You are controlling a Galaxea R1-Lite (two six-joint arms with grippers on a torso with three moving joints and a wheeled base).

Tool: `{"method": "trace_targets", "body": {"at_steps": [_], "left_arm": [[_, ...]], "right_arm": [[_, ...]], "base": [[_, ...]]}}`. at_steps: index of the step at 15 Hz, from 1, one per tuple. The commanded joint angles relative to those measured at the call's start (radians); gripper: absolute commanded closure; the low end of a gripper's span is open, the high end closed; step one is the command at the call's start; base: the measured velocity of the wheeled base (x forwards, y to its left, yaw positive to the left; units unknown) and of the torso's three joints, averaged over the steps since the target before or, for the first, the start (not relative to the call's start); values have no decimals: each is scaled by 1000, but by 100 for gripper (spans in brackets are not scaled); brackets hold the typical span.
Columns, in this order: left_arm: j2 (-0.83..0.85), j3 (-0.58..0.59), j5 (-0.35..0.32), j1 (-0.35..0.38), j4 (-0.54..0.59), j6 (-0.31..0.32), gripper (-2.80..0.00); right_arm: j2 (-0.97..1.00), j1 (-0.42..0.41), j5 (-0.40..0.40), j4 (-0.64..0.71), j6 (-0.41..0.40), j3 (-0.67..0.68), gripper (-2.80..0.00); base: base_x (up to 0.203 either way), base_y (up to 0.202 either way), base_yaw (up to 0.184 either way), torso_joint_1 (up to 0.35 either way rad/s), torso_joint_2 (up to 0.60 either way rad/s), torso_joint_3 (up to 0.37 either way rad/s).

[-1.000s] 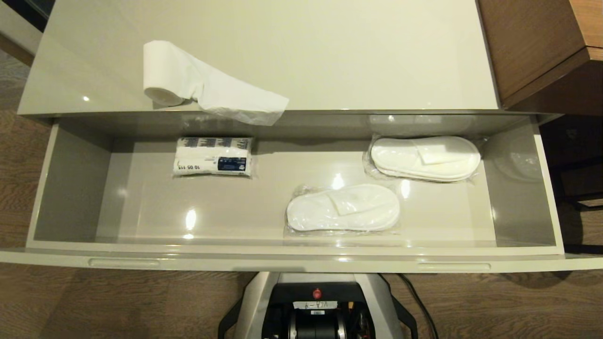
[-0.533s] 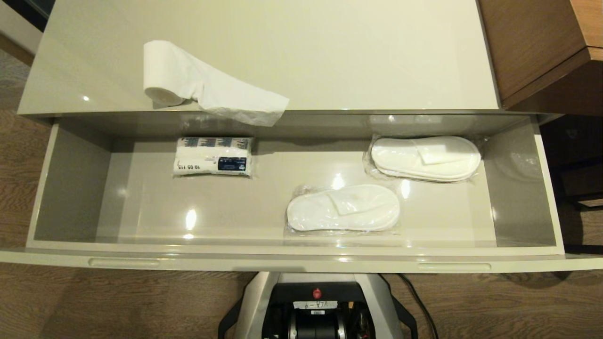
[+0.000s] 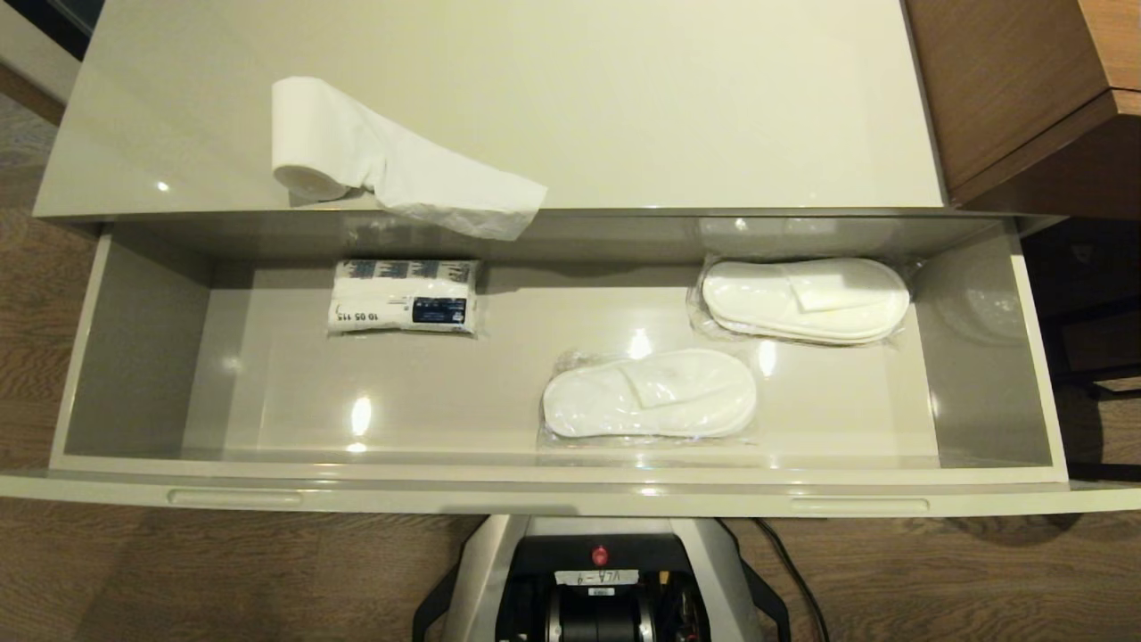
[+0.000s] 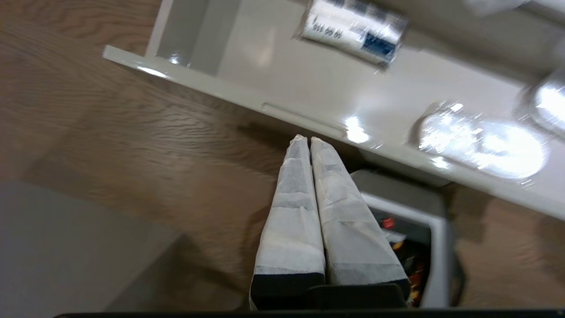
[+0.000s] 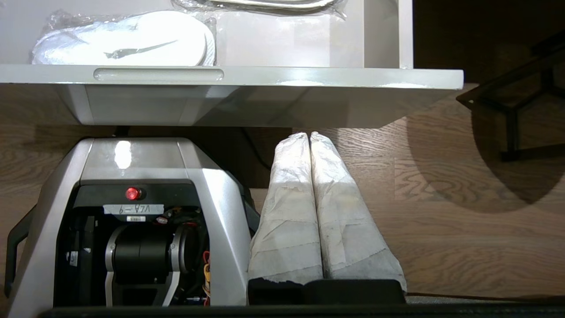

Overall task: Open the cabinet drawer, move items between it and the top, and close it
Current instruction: Pick up the roll paper on the table

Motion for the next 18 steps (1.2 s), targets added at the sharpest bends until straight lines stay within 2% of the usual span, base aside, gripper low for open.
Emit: {"method": "trace_targets", "body": {"at_steps": [1, 2, 16, 18], "left_arm": [[6, 67, 21, 0, -9, 60, 0], [9, 79, 29, 1, -21, 78, 0], [26, 96, 23, 3, -42, 75, 0], [26, 93, 20, 3, -41, 75, 0]], "right_arm": [[0, 0, 0, -2, 0, 1, 0], [0, 0, -1, -1, 0, 2, 0], [0, 0, -4, -2, 2, 3, 0], [0, 0, -4, -2, 2, 3, 0]], "base": [[0, 0, 0, 0, 0, 0], [0, 0, 0, 0, 0, 0], [0, 0, 0, 0, 0, 0], [0, 0, 0, 112, 101, 244]]}}
